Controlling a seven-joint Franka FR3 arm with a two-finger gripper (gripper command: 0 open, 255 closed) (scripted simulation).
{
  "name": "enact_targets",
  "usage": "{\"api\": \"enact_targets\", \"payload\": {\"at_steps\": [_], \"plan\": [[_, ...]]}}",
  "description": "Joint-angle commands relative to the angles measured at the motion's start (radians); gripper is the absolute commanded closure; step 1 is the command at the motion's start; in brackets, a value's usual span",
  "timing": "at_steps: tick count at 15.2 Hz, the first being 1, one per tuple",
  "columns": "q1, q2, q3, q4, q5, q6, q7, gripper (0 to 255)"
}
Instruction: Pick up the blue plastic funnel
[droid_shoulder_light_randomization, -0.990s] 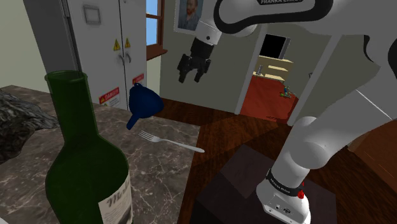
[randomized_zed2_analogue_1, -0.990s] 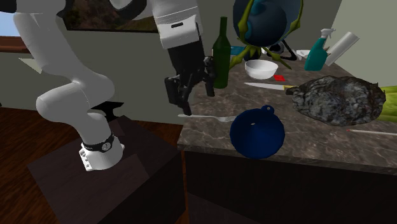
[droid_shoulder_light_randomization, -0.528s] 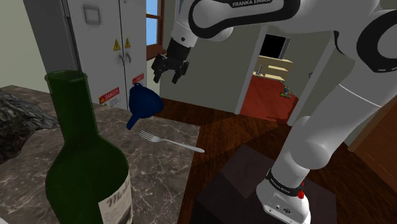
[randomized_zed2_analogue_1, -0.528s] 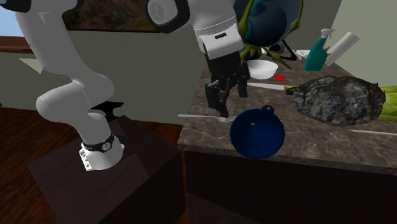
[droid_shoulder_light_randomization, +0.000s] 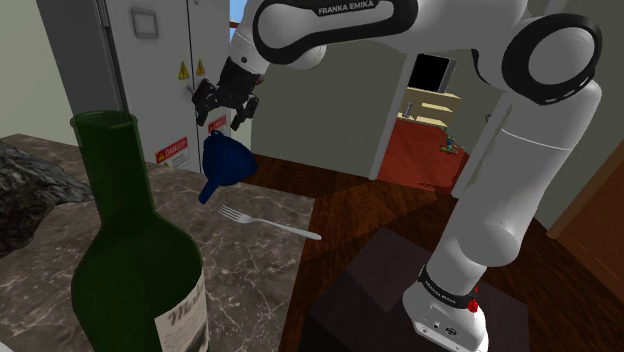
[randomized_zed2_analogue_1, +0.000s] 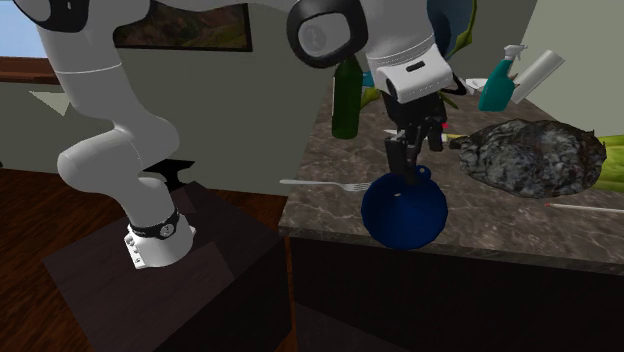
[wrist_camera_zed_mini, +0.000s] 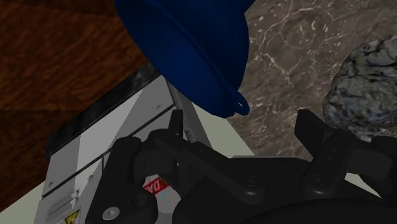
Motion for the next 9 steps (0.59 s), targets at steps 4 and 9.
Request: {"api": "enact_targets", "payload": {"at_steps": [4, 9], "plan": [[0.006, 0.032, 0.006, -0.021, -0.002, 0.062, 0.005, 0], [0.007, 0.043, 0.007, -0.057, 0.000, 0.108, 0.000, 0]]}}
